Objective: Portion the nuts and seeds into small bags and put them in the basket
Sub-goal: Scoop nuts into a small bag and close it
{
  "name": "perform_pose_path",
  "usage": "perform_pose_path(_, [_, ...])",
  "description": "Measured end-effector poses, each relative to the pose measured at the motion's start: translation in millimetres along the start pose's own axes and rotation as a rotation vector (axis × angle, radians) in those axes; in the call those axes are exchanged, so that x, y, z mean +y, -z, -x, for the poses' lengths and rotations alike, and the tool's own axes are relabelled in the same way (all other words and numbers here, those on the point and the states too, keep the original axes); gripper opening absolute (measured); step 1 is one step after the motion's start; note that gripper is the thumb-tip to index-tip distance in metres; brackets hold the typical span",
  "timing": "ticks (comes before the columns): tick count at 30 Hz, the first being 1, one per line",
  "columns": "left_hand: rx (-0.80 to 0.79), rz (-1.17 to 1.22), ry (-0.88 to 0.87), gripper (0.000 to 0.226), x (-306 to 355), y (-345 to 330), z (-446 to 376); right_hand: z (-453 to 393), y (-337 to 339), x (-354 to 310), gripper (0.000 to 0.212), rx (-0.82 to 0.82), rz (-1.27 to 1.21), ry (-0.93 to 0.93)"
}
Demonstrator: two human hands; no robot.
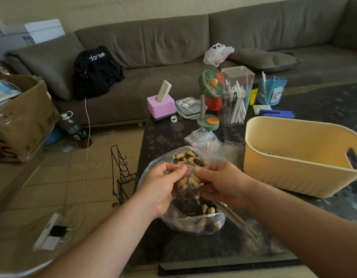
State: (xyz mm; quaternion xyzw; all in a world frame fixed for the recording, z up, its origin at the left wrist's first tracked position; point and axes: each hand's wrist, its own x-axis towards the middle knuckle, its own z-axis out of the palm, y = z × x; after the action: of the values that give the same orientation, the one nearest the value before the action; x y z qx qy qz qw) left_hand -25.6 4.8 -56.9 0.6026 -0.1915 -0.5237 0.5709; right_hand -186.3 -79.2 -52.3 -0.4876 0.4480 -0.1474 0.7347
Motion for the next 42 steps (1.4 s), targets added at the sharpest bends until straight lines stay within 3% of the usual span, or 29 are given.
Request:
perform_pose_path(4, [-0.005,0.014,-0.023,0.014,-0.1,-1.2,0.3,-0.5,0.0,-0.1,0.026,0.013,0.032,0.045])
perform_pose_path(9, [-0.021,0.096,-0.137,0.01,4.1,-2.2,3.2,0.4,1.8,-5.4,0.014,0.119,0.065,0.304])
perform_pose_path(13, [-0.066,0.215,-0.23,0.015,9.0,-7.3,4.0,4.8,1.2,-9.3,0.017,0.036,0.097,0.398])
perform_pose_path(16, [-0.107,0.317,-0.149,0.032,10.7,-12.4,6.2,4.4,-1.4,-11.2,0.009,0.081,0.119,0.43])
perform_pose_path(19, [-0.193,0.314,-0.034,0.038,9.6,-17.7,12.3,3.8,-2.3,-14.8,0.016,0.158,0.031,0.492])
perform_pose_path(22, [-0.238,0.278,-0.003,0.045,4.2,-20.3,12.3,6.3,-2.1,-15.6,0.027,0.078,-0.07,0.456])
perform_pose_path(27, [-0.215,0.257,-0.026,0.043,3.9,-20.8,8.6,5.7,0.5,-12.9,0.013,0.018,-0.055,0.342])
perform_pose_path(34, [-0.229,0.139,-0.178,0.046,3.1,-20.6,8.3,4.8,0.7,-13.9,0.017,0.011,-0.12,0.373])
perform_pose_path(39, [-0.186,0.135,-0.206,0.047,4.5,-21.5,8.2,6.8,-0.8,-14.4,0.034,-0.035,-0.098,0.443])
perform_pose_path(42, [-0.201,0.121,-0.192,0.031,5.0,-18.2,7.5,5.2,0.5,-12.9,0.017,-0.035,-0.096,0.365])
